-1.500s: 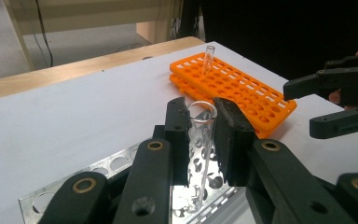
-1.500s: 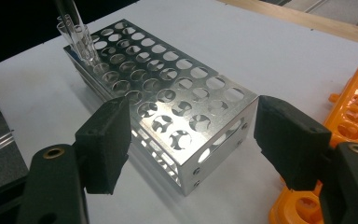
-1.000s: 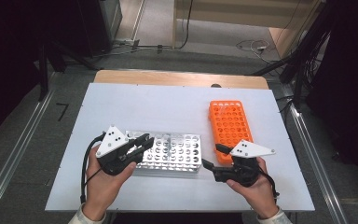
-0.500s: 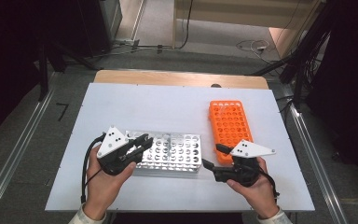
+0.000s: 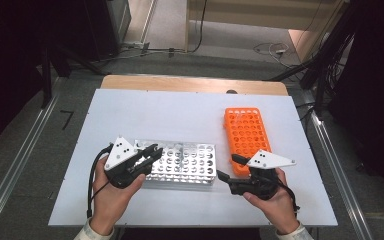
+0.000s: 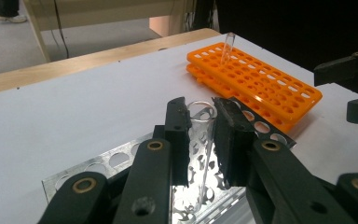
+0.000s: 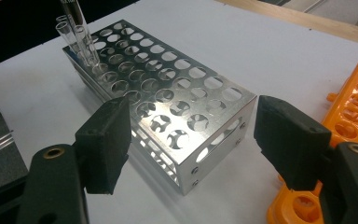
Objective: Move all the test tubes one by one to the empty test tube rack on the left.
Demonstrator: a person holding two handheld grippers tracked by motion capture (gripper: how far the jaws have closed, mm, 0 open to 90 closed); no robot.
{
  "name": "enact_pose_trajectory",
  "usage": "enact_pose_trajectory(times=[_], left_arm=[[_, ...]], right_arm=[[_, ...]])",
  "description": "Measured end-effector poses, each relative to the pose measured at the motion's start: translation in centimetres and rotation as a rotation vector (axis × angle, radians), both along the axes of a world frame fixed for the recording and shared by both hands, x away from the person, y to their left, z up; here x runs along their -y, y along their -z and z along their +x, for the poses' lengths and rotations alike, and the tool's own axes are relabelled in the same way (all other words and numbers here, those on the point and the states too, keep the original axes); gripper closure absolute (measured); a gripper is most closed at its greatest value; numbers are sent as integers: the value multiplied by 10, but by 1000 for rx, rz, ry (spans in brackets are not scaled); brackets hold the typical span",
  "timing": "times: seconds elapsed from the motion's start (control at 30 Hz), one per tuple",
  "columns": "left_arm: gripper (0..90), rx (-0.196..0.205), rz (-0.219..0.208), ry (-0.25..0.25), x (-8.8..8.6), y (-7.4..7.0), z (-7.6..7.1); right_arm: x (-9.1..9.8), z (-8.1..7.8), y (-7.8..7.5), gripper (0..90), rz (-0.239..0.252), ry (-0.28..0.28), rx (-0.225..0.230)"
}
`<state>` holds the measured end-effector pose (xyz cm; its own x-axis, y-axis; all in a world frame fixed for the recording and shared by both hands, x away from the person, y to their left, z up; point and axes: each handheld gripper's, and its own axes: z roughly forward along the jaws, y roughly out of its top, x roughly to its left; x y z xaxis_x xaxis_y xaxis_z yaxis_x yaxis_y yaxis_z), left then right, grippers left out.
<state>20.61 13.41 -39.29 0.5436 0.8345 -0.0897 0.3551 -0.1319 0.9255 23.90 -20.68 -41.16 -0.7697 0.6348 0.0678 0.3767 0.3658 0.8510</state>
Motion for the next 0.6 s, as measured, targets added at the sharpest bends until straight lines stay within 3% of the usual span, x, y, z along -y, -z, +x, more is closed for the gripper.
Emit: enact_pose_trajectory(times=[0.6], left_arm=[[761, 15, 57, -8, 6, 13, 1]], right_arm=[[0, 0, 0, 262, -5, -6, -2]])
